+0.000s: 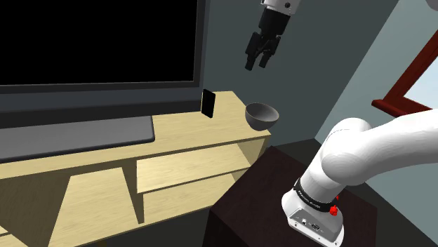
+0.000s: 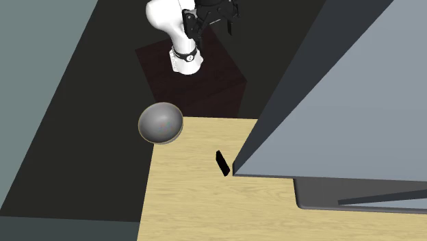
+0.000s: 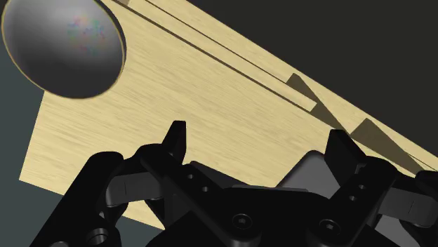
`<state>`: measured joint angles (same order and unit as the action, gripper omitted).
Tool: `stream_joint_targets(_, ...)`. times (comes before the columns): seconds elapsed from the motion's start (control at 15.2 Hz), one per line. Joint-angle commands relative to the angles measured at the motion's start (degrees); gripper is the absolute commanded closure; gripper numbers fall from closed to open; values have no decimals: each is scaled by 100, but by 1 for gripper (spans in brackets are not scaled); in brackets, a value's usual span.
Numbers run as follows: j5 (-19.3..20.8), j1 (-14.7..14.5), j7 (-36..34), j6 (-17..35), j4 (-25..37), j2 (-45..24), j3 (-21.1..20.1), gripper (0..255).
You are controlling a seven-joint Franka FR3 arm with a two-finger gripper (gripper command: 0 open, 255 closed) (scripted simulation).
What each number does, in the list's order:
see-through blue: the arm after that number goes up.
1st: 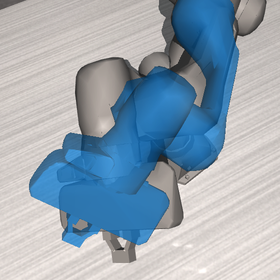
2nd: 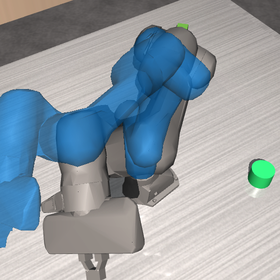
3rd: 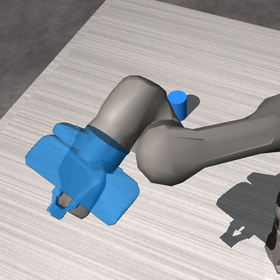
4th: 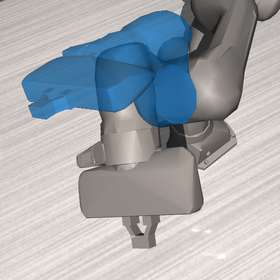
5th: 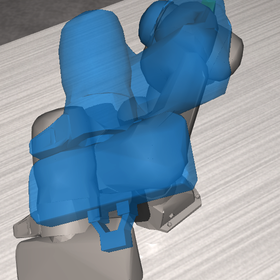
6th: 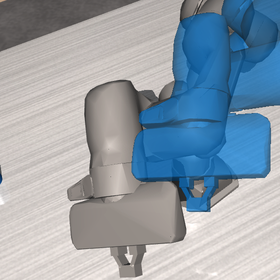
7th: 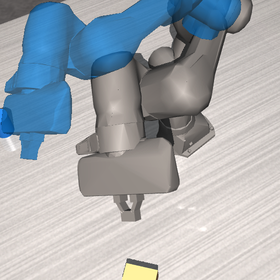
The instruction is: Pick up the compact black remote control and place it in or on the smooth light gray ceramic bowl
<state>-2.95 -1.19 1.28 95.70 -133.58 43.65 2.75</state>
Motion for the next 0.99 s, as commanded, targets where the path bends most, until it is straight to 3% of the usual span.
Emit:
stream_joint_targets(0.0,0,0,0,0,0,0,0,0)
stream_joint_targets(0.46,185,57,339,1189,-97,-1126,203,0)
stream_joint_targets(0.92,274,97,655,2232,191,-2478,402,0)
